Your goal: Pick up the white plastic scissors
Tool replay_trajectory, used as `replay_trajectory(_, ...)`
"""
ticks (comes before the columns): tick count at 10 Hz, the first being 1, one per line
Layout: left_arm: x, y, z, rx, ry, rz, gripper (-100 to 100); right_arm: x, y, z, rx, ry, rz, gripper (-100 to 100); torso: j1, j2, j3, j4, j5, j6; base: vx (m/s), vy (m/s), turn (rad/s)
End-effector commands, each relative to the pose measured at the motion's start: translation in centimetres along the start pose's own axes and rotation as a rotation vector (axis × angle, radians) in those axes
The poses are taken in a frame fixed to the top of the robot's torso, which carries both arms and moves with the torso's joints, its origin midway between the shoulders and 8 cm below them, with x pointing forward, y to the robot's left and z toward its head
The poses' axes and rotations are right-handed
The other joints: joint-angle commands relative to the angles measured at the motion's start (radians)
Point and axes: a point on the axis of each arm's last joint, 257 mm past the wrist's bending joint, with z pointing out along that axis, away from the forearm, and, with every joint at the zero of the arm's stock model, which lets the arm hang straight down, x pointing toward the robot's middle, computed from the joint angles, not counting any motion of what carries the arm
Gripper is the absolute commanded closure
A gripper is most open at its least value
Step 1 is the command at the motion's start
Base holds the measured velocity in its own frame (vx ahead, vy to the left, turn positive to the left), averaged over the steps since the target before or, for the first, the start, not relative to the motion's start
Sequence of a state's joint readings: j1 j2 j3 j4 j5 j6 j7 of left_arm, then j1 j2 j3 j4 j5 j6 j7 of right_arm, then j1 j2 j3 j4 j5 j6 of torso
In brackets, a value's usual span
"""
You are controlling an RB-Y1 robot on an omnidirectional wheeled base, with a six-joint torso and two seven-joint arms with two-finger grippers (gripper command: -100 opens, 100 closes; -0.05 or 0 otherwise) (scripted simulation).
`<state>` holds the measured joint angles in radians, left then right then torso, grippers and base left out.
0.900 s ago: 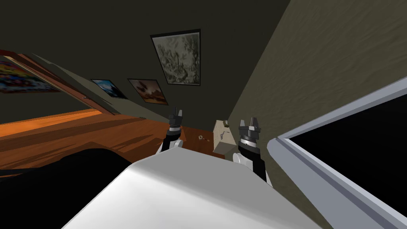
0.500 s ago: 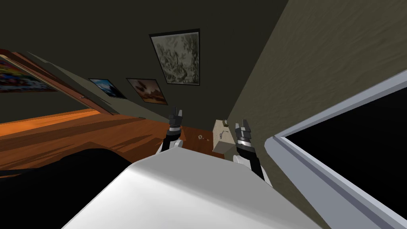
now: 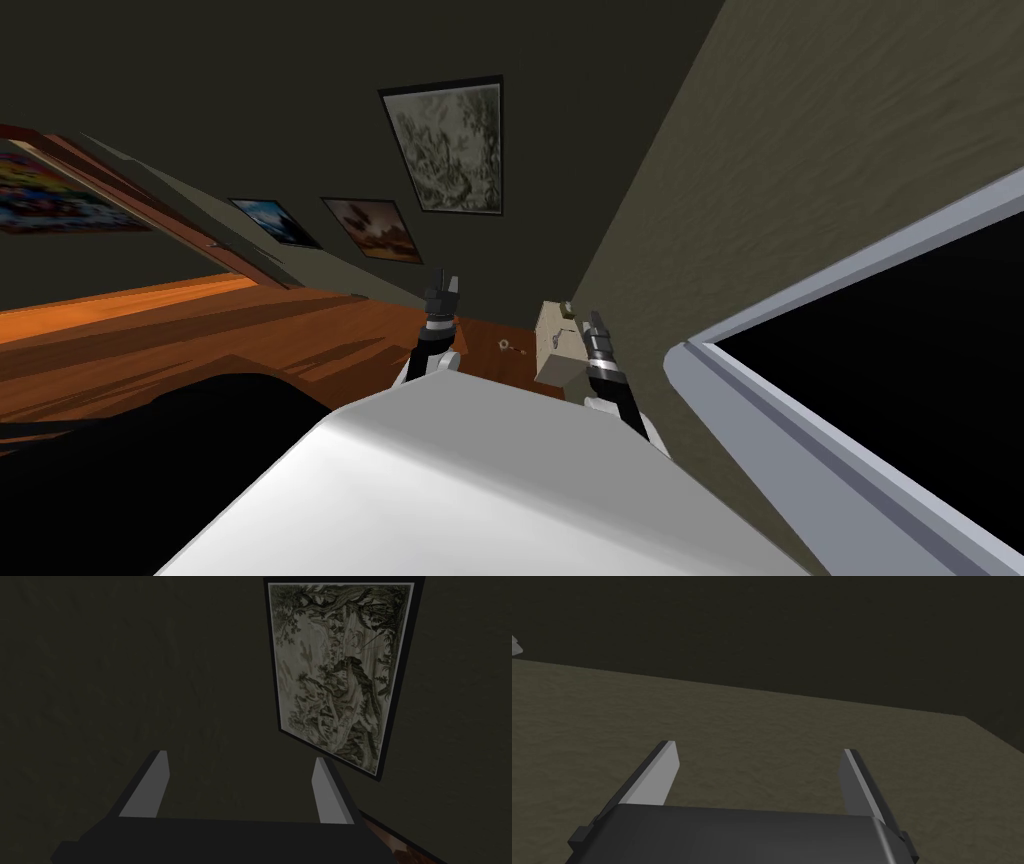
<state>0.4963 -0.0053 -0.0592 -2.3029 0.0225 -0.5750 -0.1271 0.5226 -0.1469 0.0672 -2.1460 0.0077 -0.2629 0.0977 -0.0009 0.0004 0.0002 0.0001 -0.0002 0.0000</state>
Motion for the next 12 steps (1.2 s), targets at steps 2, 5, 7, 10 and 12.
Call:
replay_trajectory(2, 0.0, 0.0, 0.0, 0.000, 0.000, 0.000, 0, 0.7, -2.6, -0.4, 0.078, 0.038, -0.043, -100, 0.000, 0.000, 0.000, 0.000, 0.000, 0.000, -0.001, -0.001, 0.008)
replay_trajectory(5, 0.0, 0.0, 0.0, 0.000, 0.000, 0.000, 0, 2.3, -8.6, -2.2, 0.225, 0.120, -0.128, -100, 0.001, -0.001, 0.000, 0.000, 0.000, 0.000, 0.002, 0.004, 0.048)
replay_trajectory(7, 0.0, 0.0, 0.0, 0.000, 0.000, 0.000, 0, 2.7, -10.6, -3.0, 0.274, 0.150, -0.159, -100, 0.001, -0.001, -0.001, 0.000, 0.000, 0.000, 0.008, 0.007, 0.039)
replay_trajectory(10, 0.0, 0.0, 0.0, 0.000, 0.000, 0.000, 0, 3.4, -14.4, -4.6, 0.365, 0.212, -0.222, -100, 0.001, -0.001, 0.000, 0.000, 0.000, 0.000, 0.007, 0.008, 0.038)
replay_trajectory(12, 0.0, 0.0, 0.0, 0.000, 0.000, 0.000, 0, 3.6, -16.7, -5.8, 0.420, 0.245, -0.256, -100, 0.002, -0.001, -0.001, 0.000, 0.000, 0.000, 0.015, 0.015, 0.065)
